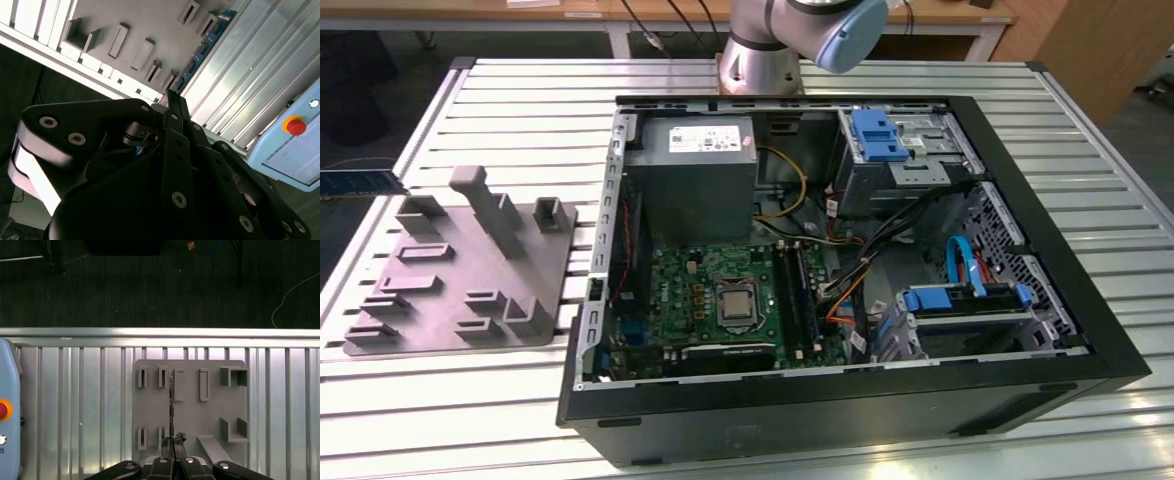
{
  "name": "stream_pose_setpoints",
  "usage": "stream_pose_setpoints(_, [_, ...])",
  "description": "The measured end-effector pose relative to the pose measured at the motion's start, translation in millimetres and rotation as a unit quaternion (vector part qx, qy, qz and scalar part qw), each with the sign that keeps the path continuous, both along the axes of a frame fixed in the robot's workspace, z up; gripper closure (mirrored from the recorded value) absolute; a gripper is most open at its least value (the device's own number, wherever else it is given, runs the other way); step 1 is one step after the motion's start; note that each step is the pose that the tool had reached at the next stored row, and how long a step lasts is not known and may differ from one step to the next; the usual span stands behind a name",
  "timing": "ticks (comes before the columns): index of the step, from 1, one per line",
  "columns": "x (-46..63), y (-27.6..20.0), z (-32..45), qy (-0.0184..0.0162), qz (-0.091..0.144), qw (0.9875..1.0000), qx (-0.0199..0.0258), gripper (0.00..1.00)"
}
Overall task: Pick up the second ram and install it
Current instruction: 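Pick up the second ram and move it above second insertion slot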
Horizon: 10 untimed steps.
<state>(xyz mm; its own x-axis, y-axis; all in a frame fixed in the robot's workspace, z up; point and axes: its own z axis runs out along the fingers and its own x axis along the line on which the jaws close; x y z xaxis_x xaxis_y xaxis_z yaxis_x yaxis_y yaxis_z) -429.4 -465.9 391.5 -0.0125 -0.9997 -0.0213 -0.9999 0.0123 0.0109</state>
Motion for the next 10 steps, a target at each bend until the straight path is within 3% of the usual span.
stream_pose_setpoints(5, [6.0,0.0,0.1,0.0001,0.0,1.0,0.0,0.89])
stream_pose_setpoints(10, [25.1,0.0,0.1,0.0,0.0,1.0,-0.0001,0.89])
